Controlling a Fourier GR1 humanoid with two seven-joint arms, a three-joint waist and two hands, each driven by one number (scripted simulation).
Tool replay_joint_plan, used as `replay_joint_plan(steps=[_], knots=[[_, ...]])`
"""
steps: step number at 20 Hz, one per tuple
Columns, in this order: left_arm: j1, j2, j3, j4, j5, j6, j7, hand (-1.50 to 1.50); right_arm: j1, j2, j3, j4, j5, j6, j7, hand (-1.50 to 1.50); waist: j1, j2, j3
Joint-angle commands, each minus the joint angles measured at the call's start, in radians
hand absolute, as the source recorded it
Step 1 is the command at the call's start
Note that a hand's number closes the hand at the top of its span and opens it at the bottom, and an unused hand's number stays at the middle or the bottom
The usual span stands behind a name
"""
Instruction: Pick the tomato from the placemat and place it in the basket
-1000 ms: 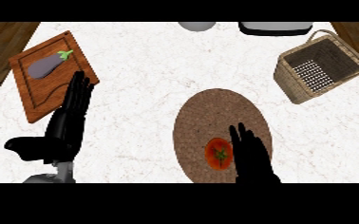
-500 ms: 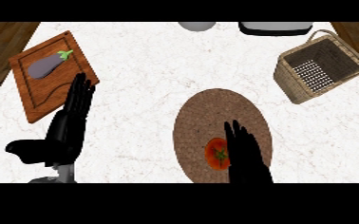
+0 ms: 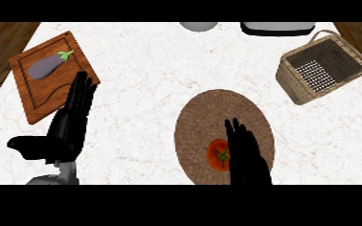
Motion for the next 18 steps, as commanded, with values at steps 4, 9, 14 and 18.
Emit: replay_joint_plan(steps=[4,9,14,18], knots=[[0.023,-0.016,0.02,-0.037,-0.03,-0.031,0.016,0.0,0.058,-0.009,0.028,-0.014,0.027,-0.02,-0.016,-1.5,0.0,-0.001,0.0],[-0.037,-0.065,-0.004,-0.026,-0.074,0.011,0.063,0.0,0.103,-0.013,0.032,0.073,0.035,-0.124,-0.073,-1.5,-0.003,-0.001,0.0],[0.065,-0.034,0.039,-0.088,-0.053,-0.054,0.032,0.0,-0.042,0.065,-0.058,0.121,0.0,-0.023,-0.052,-1.5,0.003,0.0,0.0],[0.017,-0.07,0.045,-0.003,-0.051,-0.068,-0.01,0.0,-0.054,0.073,-0.076,0.228,-0.028,-0.06,-0.122,1.5,0.001,0.0,0.0]])
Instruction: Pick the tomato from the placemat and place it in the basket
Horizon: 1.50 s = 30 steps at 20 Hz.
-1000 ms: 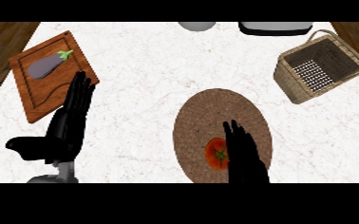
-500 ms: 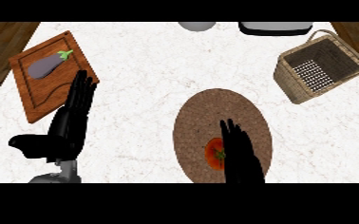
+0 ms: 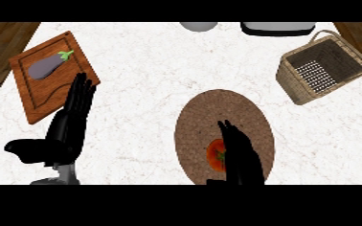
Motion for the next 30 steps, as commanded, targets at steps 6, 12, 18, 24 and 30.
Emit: replay_joint_plan(steps=[6,12,18,24,30], knots=[[-0.048,-0.008,0.02,0.004,-0.021,0.004,0.043,0.0,-0.017,-0.04,0.028,0.091,0.027,0.047,-0.081,1.5,-0.001,0.0,0.0],[0.021,-0.022,0.014,0.011,-0.037,-0.022,-0.037,0.0,-0.1,0.039,0.053,0.212,0.109,-0.016,-0.058,1.5,0.002,0.001,0.0],[-0.021,-0.04,-0.011,-0.003,-0.04,-0.017,-0.004,0.0,-0.319,0.04,-0.299,0.248,0.007,0.111,0.145,1.5,0.035,0.022,0.0],[-0.054,-0.031,-0.02,-0.009,-0.037,-0.037,-0.002,0.0,-0.536,0.042,-0.534,0.394,0.057,0.103,0.432,1.5,0.085,0.047,-0.003],[-0.076,-0.037,-0.045,-0.002,-0.037,-0.051,0.02,0.0,-0.859,0.016,-0.69,0.573,0.138,0.02,0.507,1.5,0.12,0.041,0.0]])
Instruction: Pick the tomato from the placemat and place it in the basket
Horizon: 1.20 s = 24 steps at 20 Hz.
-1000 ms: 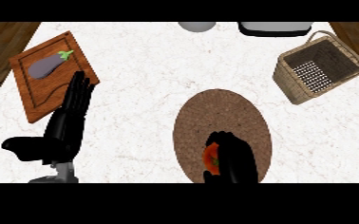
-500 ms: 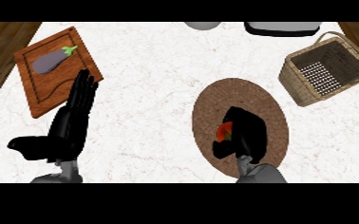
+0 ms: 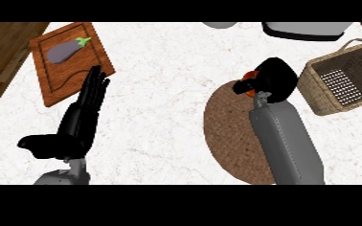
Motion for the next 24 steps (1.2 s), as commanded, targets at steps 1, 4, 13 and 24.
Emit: replay_joint_plan(steps=[1,4,13,24], knots=[[-0.019,-0.005,-0.009,0.009,0.002,-0.008,0.007,0.0,-0.224,-0.009,-0.109,0.105,0.067,-0.099,0.16,1.5,0.022,0.001,0.001],[-0.042,-0.005,-0.01,0.029,-0.016,0.002,0.006,0.0,-0.335,0.011,-0.132,0.134,0.134,-0.198,0.171,1.5,0.015,-0.003,0.001],[-0.018,-0.005,0.004,0.04,0.008,-0.013,-0.011,0.0,-0.671,-0.005,-0.23,0.293,0.312,-0.287,0.208,1.5,0.008,-0.013,-0.001],[-0.02,-0.02,0.018,0.06,-0.015,0.026,-0.022,0.0,-0.813,-0.024,-0.388,0.502,0.493,-0.205,0.36,1.5,-0.044,-0.021,-0.001]])
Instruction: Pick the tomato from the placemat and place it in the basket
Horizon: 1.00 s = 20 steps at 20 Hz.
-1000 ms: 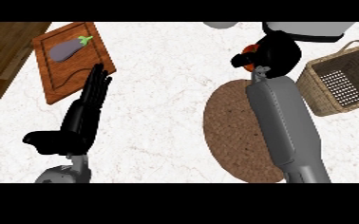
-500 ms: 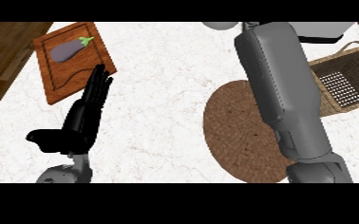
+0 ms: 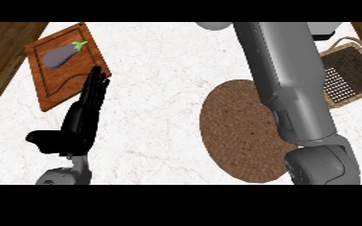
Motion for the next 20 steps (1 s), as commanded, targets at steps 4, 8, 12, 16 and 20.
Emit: replay_joint_plan(steps=[4,8,12,16,20], knots=[[0.055,0.015,0.015,-0.039,-0.002,0.006,0.0,0.0,-0.06,-0.055,-0.077,0.102,0.101,0.068,0.22,1.5,-0.032,-0.014,0.002],[0.043,0.016,0.01,-0.044,0.0,0.0,0.017,0.0,-0.058,-0.065,-0.121,0.108,0.124,0.059,0.215,1.5,-0.043,-0.015,0.003],[0.034,-0.016,0.01,-0.014,-0.02,0.037,-0.002,0.0,-0.026,-0.063,-0.152,0.069,0.142,0.015,0.193,1.5,-0.058,-0.016,0.003],[0.05,0.047,0.066,-0.067,0.038,-0.014,0.051,0.0,0.073,-0.041,-0.156,0.009,0.172,0.004,0.161,1.5,-0.067,-0.023,0.003],[0.082,0.015,0.052,-0.045,0.021,0.005,0.0,0.0,0.15,-0.024,-0.172,-0.064,0.178,0.047,0.123,1.5,-0.079,-0.027,0.003]])
